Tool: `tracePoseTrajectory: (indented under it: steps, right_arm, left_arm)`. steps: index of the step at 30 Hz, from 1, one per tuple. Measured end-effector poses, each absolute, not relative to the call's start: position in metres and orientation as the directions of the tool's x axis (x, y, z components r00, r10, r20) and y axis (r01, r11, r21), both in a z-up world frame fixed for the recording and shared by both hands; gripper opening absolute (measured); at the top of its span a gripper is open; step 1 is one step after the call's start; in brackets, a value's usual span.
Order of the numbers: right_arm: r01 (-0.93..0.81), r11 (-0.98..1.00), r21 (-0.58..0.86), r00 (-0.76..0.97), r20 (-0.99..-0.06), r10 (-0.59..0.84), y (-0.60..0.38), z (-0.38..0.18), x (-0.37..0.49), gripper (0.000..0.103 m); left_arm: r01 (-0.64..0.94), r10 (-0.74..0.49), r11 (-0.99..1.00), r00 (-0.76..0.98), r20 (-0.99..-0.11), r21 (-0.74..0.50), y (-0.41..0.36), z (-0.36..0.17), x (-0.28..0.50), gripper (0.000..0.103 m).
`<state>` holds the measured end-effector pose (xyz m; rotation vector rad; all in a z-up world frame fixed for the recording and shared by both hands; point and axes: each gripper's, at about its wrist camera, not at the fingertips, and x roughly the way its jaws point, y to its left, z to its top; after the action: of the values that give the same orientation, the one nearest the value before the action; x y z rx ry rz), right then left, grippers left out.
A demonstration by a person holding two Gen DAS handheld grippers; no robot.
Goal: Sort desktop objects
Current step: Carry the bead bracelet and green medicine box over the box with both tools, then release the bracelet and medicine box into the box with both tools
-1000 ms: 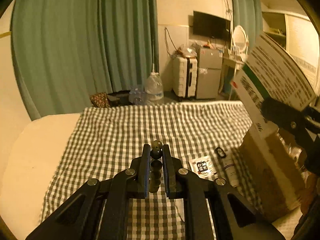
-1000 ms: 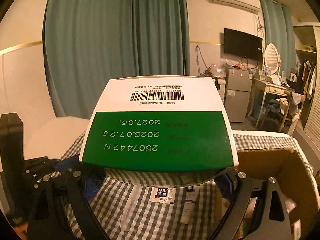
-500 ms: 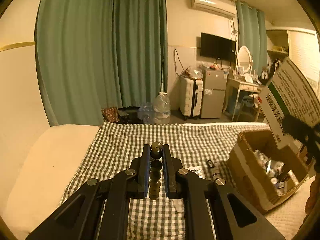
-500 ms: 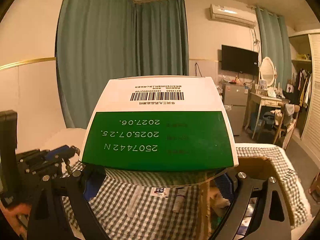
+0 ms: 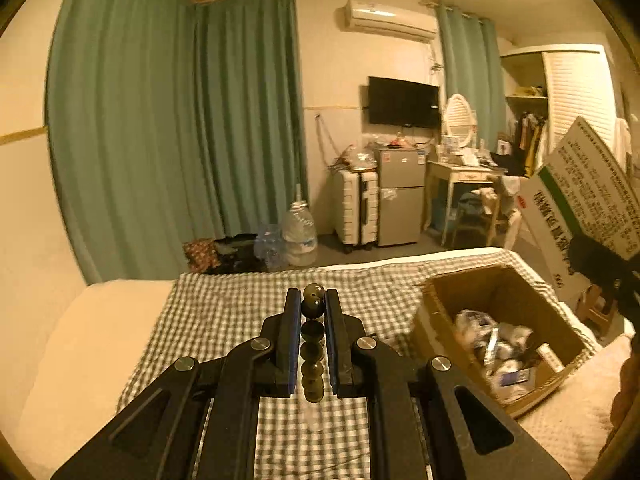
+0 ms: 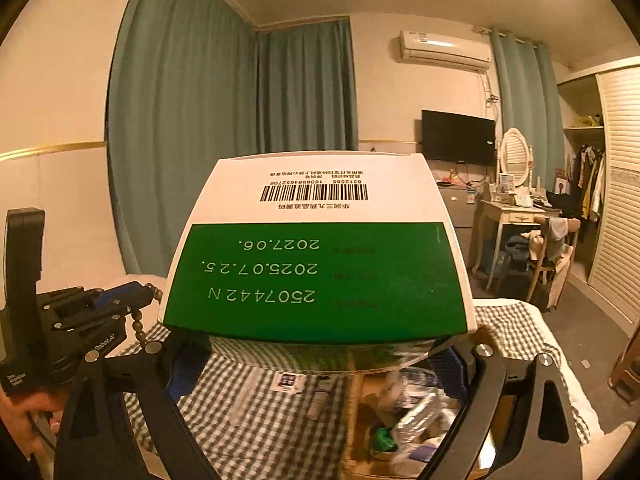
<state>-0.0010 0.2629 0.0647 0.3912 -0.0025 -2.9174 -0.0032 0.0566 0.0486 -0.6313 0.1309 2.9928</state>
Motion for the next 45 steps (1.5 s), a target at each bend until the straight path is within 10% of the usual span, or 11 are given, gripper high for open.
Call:
tracePoseTrajectory:
  steps: [21, 45]
  right_arm:
    - [0.035, -0.993, 0.109, -0.945, -0.321, -0.069, 0.374, 0.045, 0.008, 0.093]
    - [-0.045, -0.987, 0.155, -0.785, -0.616, -0.061, 0.415, -0.052, -0.059, 0.094]
  left_arm:
    - [-0.37, 0.311, -0.929, -0.822, -0.476, 0.032, 0.216, 0.032, -0.031, 0.011]
    - [-0.39, 0.308, -0.92, -0.678, -0.668, -0.029, 0.258, -0.088, -0.099, 0.013]
